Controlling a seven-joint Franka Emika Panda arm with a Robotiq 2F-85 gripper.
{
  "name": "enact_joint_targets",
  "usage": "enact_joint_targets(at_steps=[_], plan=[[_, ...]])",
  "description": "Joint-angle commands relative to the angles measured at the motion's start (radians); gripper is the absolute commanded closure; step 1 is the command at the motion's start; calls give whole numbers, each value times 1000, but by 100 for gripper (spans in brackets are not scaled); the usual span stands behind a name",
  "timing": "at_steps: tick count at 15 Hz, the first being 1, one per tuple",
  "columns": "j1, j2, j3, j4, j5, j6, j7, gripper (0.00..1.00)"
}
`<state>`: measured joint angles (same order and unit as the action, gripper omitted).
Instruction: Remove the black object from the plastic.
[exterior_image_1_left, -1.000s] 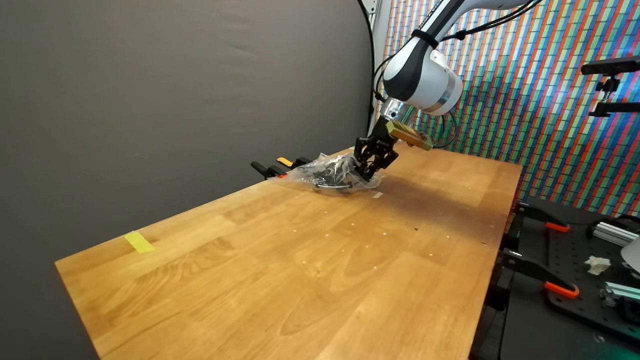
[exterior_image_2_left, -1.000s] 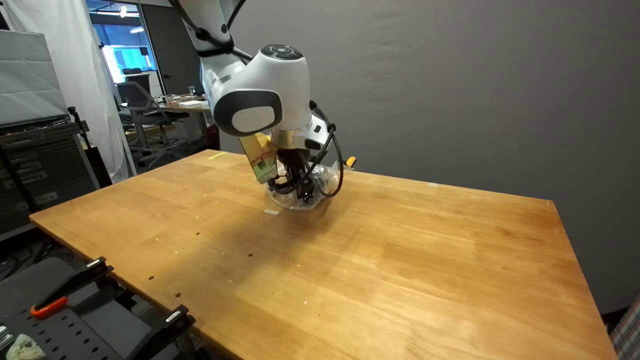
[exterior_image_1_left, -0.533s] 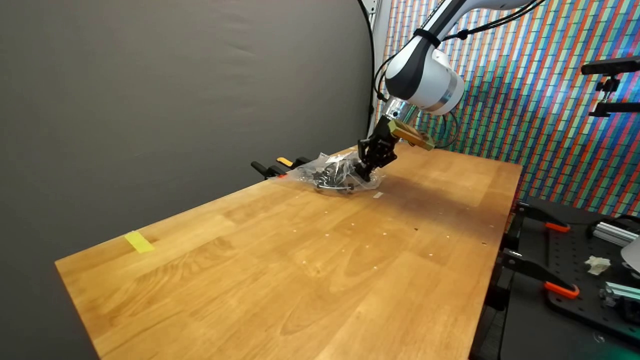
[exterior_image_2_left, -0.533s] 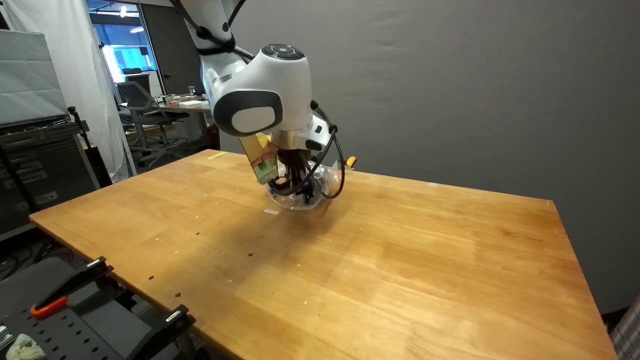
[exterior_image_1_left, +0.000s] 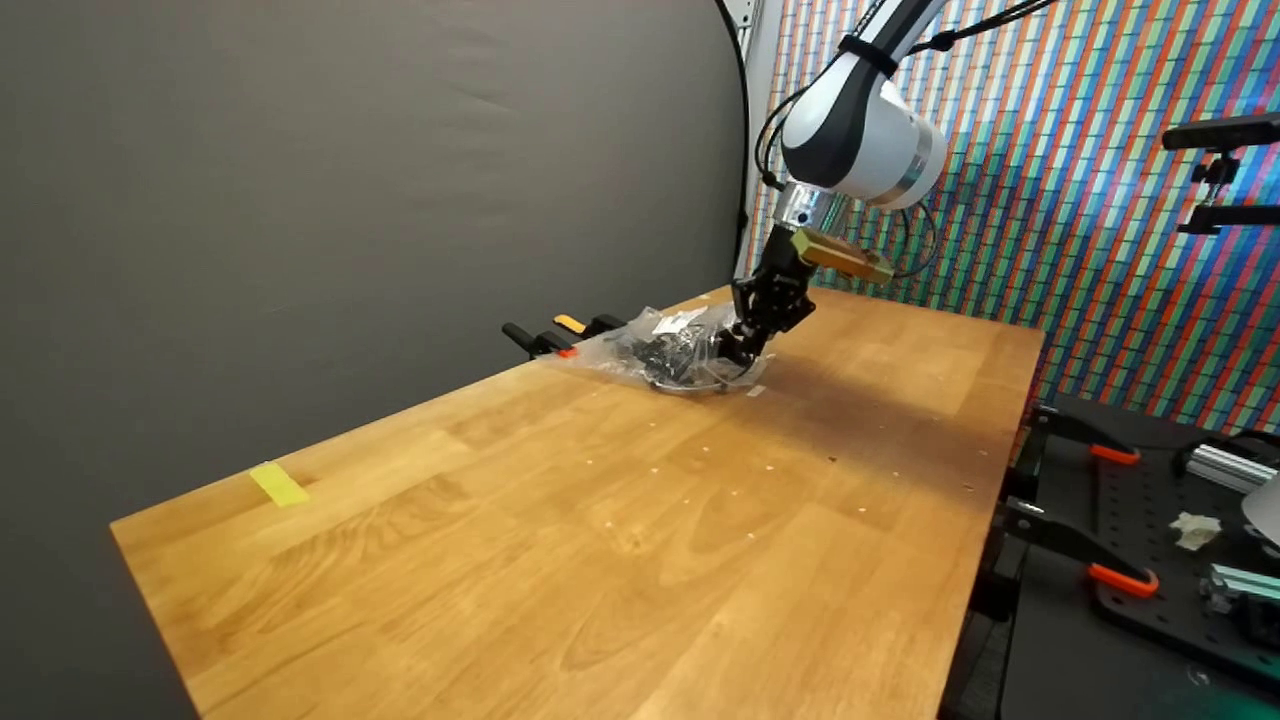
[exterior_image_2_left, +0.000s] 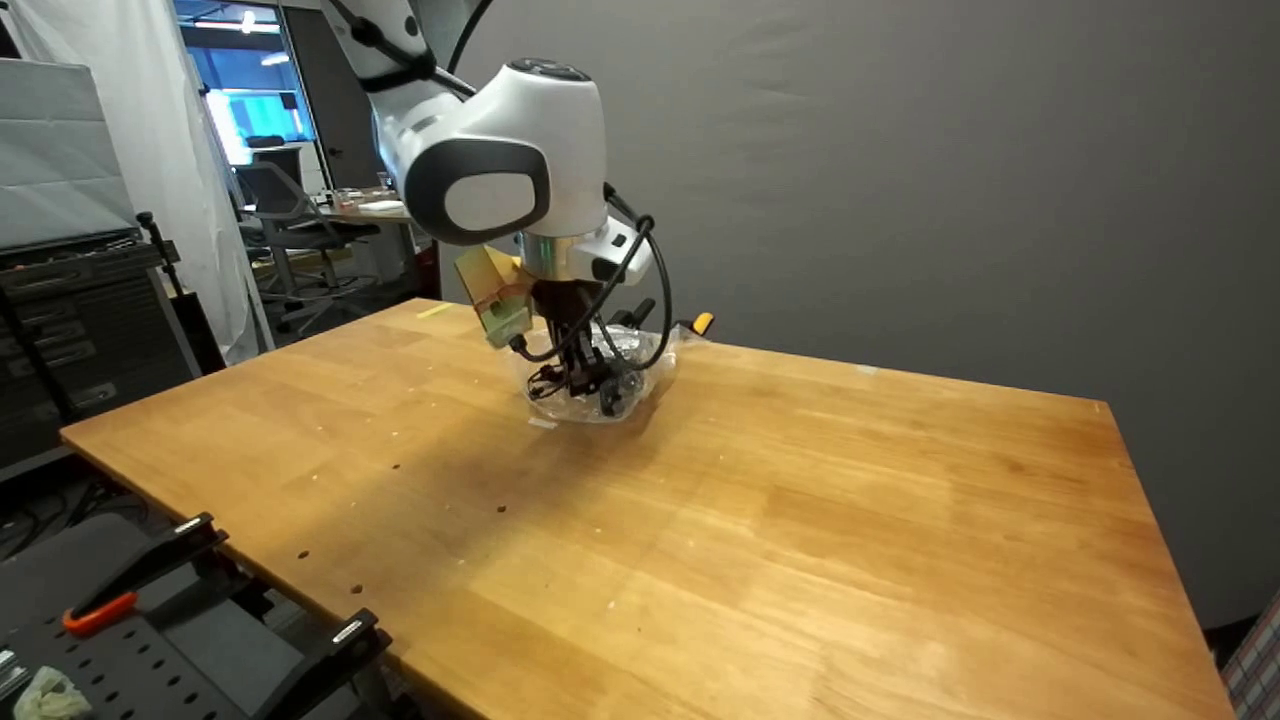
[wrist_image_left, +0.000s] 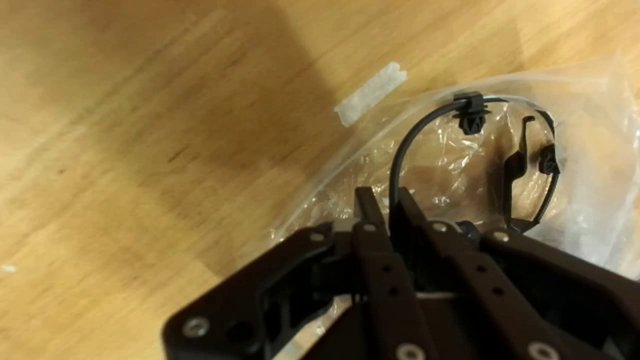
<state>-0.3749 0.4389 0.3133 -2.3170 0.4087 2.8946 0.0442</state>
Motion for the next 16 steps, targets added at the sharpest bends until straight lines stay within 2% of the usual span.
enact_joint_targets(at_steps=[1,3,5,7,10,16], plan=[[237,-207,-222,-106,-117,-169,196,97],[334,-272,-316,-107,-243,-312,330,97],[380,-325,-358,-86,-348,-480,450,97],[391,-365,-361,-55,-398,-651,530,97],[383,-427,-346,-7,-413,-882,595,97],[390,-483,-304,109,-361,-1202,642,97]])
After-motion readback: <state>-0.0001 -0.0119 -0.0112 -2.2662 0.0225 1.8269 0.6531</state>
